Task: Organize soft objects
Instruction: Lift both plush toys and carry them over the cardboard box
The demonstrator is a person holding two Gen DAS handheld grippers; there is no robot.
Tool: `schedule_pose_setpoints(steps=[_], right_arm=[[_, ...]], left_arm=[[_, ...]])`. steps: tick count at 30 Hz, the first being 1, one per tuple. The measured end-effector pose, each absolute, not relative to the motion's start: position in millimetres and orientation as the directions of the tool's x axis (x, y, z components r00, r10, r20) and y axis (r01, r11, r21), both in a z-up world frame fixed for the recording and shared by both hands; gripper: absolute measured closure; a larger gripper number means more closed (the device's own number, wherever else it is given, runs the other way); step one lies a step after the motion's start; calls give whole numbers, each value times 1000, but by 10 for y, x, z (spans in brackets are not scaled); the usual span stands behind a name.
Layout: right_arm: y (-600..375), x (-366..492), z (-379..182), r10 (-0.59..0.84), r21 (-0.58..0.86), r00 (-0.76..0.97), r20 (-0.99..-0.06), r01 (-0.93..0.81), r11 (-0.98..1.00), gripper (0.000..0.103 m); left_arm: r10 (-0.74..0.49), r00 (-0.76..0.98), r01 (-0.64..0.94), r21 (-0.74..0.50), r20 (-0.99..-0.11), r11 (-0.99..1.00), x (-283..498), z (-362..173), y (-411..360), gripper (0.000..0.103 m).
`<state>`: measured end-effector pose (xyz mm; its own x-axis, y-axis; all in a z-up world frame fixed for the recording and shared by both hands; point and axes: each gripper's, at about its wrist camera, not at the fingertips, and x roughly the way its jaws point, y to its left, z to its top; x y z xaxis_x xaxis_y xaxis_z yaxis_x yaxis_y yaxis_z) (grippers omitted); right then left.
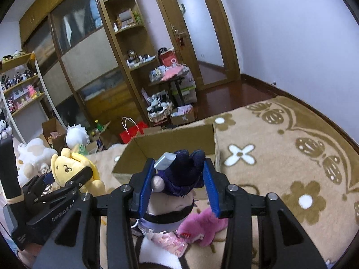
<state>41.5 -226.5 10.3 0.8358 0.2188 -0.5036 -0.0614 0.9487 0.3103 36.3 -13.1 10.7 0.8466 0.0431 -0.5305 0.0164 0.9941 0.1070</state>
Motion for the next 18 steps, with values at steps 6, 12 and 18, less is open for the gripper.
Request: schedule_pose_setpoints(steps=[6, 12, 18], right_arm=[[-2299, 498, 254, 214, 303, 857, -469, -72, 950, 58], [-2337, 664, 371, 188, 277, 879, -438, -67, 959, 58], [-2355, 853, 444, 166, 248, 895, -415, -65, 967, 58]], left_arm=[[45, 861, 7, 102, -506, 995, 562, 205, -94, 29], [48, 884, 6, 115, -465, 993, 731, 290, -131, 29], [52, 904, 0, 121, -425, 993, 937, 311, -160, 29]])
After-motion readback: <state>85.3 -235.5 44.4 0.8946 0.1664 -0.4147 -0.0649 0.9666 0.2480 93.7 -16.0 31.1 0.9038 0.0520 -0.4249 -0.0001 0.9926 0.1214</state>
